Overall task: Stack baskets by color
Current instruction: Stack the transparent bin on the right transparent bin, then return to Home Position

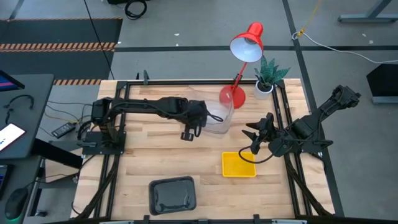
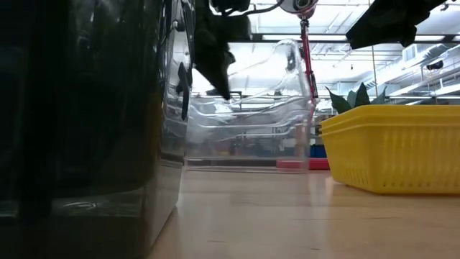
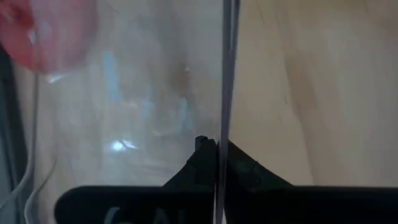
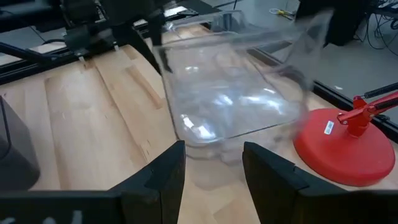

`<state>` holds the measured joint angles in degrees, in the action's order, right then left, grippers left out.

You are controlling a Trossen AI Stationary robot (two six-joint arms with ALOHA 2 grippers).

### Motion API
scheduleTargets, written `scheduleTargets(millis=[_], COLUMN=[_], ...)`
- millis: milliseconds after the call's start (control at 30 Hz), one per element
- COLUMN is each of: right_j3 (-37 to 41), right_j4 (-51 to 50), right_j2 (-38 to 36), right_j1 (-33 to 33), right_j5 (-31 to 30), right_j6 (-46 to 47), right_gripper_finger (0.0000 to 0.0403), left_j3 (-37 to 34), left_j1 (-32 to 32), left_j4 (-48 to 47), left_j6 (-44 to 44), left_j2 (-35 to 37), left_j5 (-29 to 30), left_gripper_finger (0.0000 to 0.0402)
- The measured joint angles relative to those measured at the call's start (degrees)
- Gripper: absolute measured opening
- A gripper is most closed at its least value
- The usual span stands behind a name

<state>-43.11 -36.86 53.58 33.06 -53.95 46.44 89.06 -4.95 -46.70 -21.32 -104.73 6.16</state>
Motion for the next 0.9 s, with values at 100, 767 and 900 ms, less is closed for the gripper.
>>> scheduleTargets(millis=[100, 767, 900], right_j3=[0.0, 0.02, 0.04], right_j4=[0.07, 0.76, 0.9], right_j2=[0.0, 1.98, 2.5], right_j1=[0.0, 0.0, 0.06], right_j5=[-0.04, -2.61, -2.67], right_j6=[0.0, -1.12, -1.16], right_gripper_finger=[0.0166, 0.0166, 0.0166], left_j3=[1.06, 1.04, 0.2], left_j1=[0.57, 0.94, 1.03], left_j4=[-5.33, -9.3, -6.97], left_j6=[1.18, 4.29, 5.49], left_j2=[0.13, 2.75, 6.88], left_j5=[0.01, 0.26, -0.99], left_gripper_finger=[0.0008, 0.0188, 0.0201])
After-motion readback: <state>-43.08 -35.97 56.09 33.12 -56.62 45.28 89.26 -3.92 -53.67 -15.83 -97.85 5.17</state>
